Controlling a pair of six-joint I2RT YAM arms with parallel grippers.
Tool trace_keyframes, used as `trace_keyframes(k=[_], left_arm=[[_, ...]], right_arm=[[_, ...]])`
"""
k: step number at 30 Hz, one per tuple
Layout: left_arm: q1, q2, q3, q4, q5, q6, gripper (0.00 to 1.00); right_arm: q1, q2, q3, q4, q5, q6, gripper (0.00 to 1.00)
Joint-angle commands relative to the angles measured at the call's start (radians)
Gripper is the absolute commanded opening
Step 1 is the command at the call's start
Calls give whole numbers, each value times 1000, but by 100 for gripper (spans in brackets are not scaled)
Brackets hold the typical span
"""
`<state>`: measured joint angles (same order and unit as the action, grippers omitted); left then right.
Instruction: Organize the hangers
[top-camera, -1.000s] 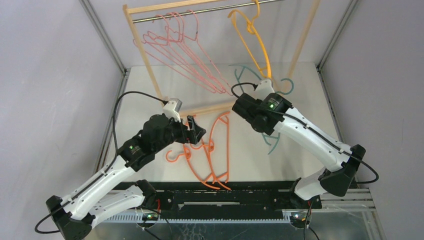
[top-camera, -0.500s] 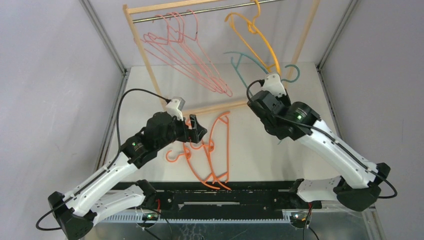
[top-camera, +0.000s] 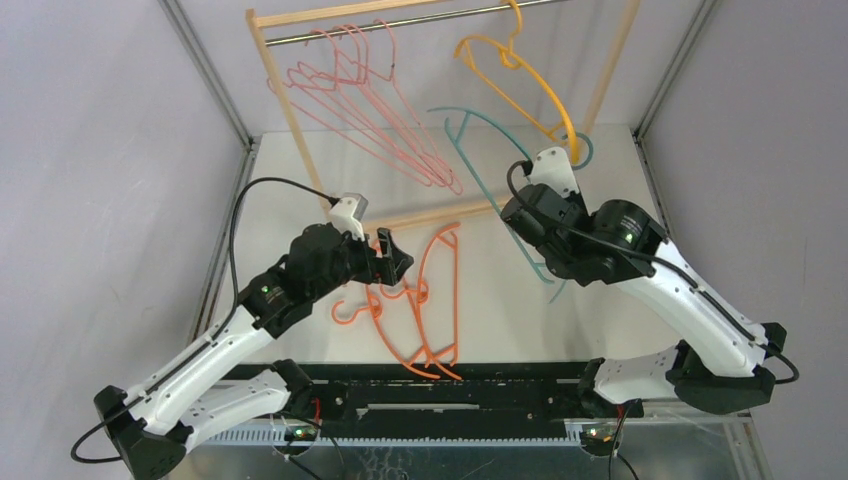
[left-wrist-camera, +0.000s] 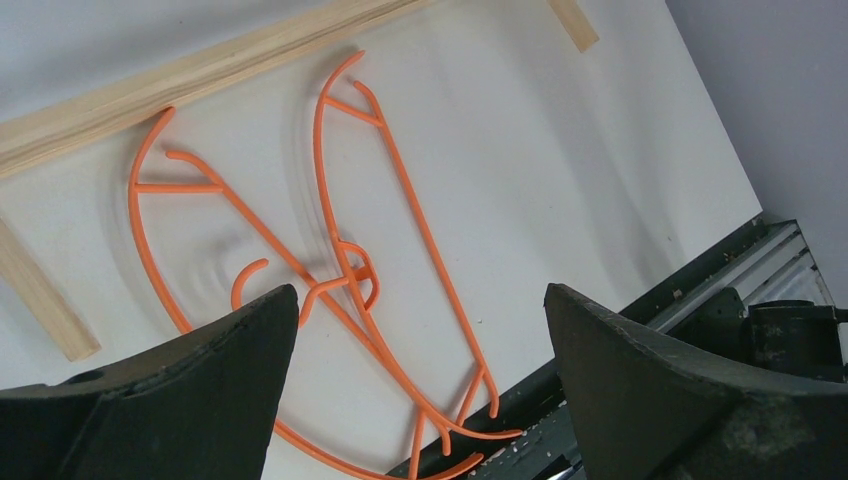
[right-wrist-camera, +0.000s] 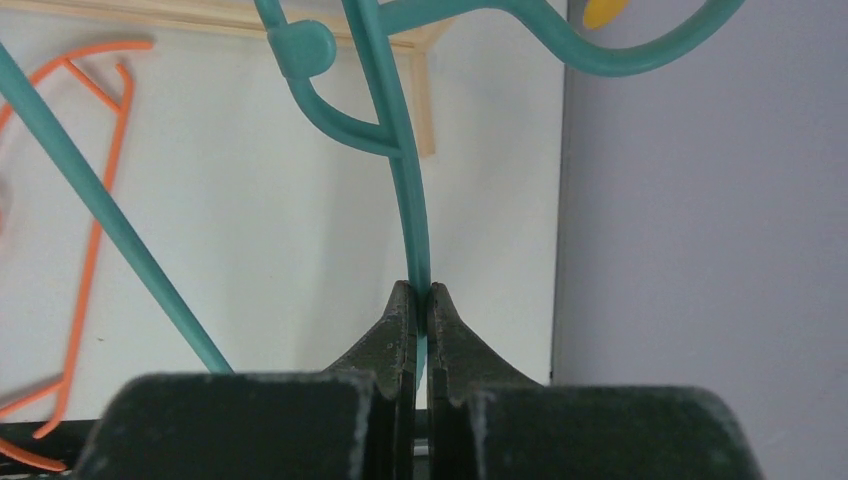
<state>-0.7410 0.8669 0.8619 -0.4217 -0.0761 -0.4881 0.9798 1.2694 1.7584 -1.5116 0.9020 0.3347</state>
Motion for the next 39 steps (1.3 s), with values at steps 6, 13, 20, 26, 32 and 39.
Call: trace_keyframes(k=[6, 13, 20, 26, 32, 39], left_arm=[[6, -26, 28, 34, -14, 11, 98], [6, -17, 31, 35, -13, 12, 97], [6, -9, 33, 41, -14, 10, 98], [-2, -13, 62, 40, 14, 16, 90], [-79, -2, 180, 79, 77, -53, 90], [-257, 75, 216, 334, 134, -143, 94]], right_arm=[[66, 27, 108, -84, 43, 84, 0], [74, -52, 117, 100, -220, 29, 0], [44, -199, -1, 229, -442, 106, 0], [39, -261, -116, 191, -440, 180, 0], [40, -344, -278, 186, -359, 258, 0], [41, -367, -371, 265, -358, 289, 0]])
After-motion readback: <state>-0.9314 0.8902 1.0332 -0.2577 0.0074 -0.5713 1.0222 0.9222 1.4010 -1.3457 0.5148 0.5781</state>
